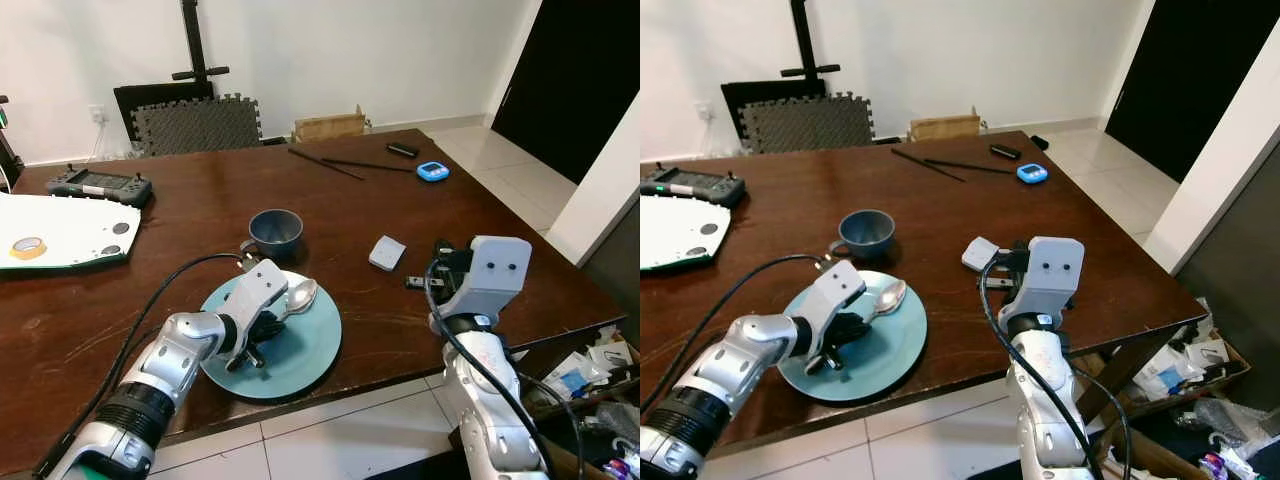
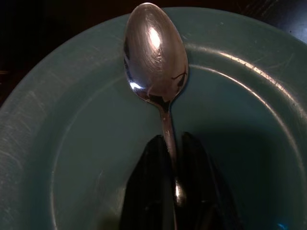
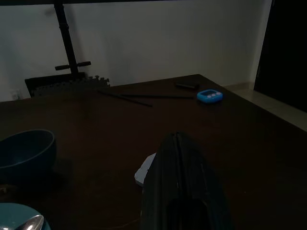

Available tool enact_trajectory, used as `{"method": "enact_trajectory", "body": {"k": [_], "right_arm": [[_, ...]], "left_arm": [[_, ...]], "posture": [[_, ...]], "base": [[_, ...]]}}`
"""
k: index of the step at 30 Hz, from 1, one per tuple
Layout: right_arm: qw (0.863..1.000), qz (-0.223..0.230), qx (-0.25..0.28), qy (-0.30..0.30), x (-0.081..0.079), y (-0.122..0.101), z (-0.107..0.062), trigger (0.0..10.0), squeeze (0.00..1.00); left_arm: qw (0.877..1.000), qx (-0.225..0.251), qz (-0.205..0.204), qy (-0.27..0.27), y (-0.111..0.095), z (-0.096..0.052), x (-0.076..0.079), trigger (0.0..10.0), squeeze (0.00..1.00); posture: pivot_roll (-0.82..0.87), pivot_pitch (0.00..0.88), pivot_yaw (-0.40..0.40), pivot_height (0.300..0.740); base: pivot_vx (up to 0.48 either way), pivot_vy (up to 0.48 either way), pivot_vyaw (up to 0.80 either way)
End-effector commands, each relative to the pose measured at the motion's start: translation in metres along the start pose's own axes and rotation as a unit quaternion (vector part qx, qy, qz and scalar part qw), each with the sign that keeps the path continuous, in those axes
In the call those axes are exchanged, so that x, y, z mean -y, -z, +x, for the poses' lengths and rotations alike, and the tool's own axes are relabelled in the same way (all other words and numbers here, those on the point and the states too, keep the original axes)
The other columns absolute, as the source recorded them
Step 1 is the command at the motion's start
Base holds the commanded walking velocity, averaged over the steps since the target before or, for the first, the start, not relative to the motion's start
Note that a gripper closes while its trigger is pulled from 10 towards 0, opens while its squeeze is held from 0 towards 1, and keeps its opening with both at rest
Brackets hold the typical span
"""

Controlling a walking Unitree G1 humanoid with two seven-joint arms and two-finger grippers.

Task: Setting the table

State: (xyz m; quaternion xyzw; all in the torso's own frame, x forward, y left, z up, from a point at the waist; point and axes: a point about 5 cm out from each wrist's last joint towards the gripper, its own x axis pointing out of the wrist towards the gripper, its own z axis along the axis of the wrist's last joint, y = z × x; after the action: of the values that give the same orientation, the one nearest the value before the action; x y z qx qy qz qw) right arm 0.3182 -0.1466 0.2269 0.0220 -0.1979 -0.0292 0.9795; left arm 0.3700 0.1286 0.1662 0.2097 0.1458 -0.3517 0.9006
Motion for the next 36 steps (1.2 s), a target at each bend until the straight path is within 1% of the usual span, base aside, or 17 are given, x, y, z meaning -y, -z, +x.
{"method": "enact_trajectory", "body": {"k": [1, 8, 10, 11, 12, 13, 15, 19, 20, 22, 25, 27, 28, 29, 36], "right_arm": [[1.0, -0.006, -0.004, 0.002, 0.002, 0.001, -0.001, 10.0, 0.0], [1.0, -0.006, -0.003, -0.001, 0.002, 0.001, 0.0, 10.0, 0.0], [1.0, -0.006, -0.002, -0.001, 0.002, 0.0, 0.0, 10.0, 0.0], [1.0, -0.006, -0.001, -0.001, 0.002, 0.0, 0.0, 10.0, 0.0], [1.0, -0.006, -0.001, -0.001, 0.002, 0.0, 0.0, 10.0, 0.0], [1.0, -0.007, 0.0, -0.001, 0.002, -0.001, 0.0, 10.0, 0.0], [1.0, -0.007, 0.001, 0.0, 0.003, -0.002, 0.0, 10.0, 0.0], [1.0, -0.007, 0.005, 0.002, 0.004, -0.004, 0.001, 10.0, 0.0], [1.0, -0.007, 0.005, 0.002, 0.004, -0.004, 0.001, 10.0, 0.0], [1.0, -0.007, 0.006, 0.002, 0.004, -0.005, 0.002, 10.0, 0.0], [1.0, -0.006, 0.007, 0.001, 0.004, -0.004, 0.004, 10.0, 0.0], [1.0, -0.006, 0.007, -0.001, 0.003, -0.004, 0.004, 10.0, 0.0], [1.0, -0.006, 0.007, -0.001, 0.003, -0.004, 0.004, 10.0, 0.0], [1.0, -0.006, 0.008, -0.001, 0.002, -0.004, 0.004, 10.0, 0.0], [1.0, -0.005, 0.005, -0.001, 0.002, -0.003, 0.003, 10.0, 0.0]], "left_arm": [[1.0, -0.022, -0.01, 0.007, 0.015, 0.002, 0.007, 0.0, 0.0], [1.0, -0.013, -0.01, 0.001, 0.014, 0.001, 0.008, 0.0, 0.0], [1.0, -0.002, -0.007, -0.006, 0.009, 0.0, 0.006, 0.0, 0.0], [1.0, 0.015, -0.003, -0.013, 0.003, -0.002, 0.005, 0.0, 0.0], [1.0, 0.015, -0.003, -0.013, 0.003, -0.002, 0.005, 0.0, 0.0], [0.998, 0.049, 0.006, -0.035, -0.009, -0.007, 0.001, 10.0, 0.0], [0.995, 0.079, 0.012, -0.058, -0.019, -0.011, -0.003, 10.0, 0.0], [0.983, 0.147, -0.007, -0.11, -0.038, -0.024, -0.011, 10.0, 0.0], [0.983, 0.147, -0.007, -0.11, -0.038, -0.024, -0.011, 10.0, 0.0], [0.979, 0.156, -0.002, -0.128, -0.04, -0.03, -0.011, 10.0, 0.0], [0.982, 0.145, 0.005, -0.118, -0.035, -0.033, -0.003, 10.0, 0.0], [0.993, 0.093, 0.005, -0.076, -0.017, -0.035, 0.009, 10.0, 0.0], [0.993, 0.093, 0.005, -0.076, -0.017, -0.035, 0.009, 10.0, 0.0], [0.997, 0.06, 0.008, -0.046, -0.005, -0.039, 0.017, 10.0, 0.0], [0.998, 0.058, 0.01, -0.029, 0.003, -0.045, 0.027, 10.0, 0.0]], "posture": [[0.04, 0.134, 0.044, 0.74], [0.04, 0.126, 0.04, 0.74], [0.04, 0.126, 0.039, 0.74], [0.03, 0.126, 0.041, 0.74], [0.03, 0.126, 0.041, 0.74], [0.03, 0.126, 0.042, 0.74], [0.03, 0.125, 0.044, 0.74], [0.03, 0.121, 0.043, 0.74], [0.03, 0.121, 0.043, 0.74], [0.03, 0.116, 0.042, 0.74], [0.03, 0.111, 0.041, 0.74], [0.03, 0.109, 0.043, 0.74], [0.03, 0.109, 0.043, 0.74], [0.03, 0.11, 0.044, 0.74], [0.04, 0.112, 0.044, 0.74]], "base": [[0.0, 0.0, 0.0], [0.0, 0.0, 0.0], [0.0, 0.0, 0.0], [0.0, 0.0, 0.0], [0.0, 0.0, 0.0], [0.0, 0.0, 0.0], [0.0, 0.0, 0.0], [0.0, 0.0, 0.0], [0.0, 0.0, 0.0], [0.0, 0.0, 0.0], [0.0, 0.0, 0.0], [0.0, 0.0, 0.0], [0.0, 0.0, 0.0], [0.0, 0.0, 0.0], [0.0, 0.0, 0.0]]}}
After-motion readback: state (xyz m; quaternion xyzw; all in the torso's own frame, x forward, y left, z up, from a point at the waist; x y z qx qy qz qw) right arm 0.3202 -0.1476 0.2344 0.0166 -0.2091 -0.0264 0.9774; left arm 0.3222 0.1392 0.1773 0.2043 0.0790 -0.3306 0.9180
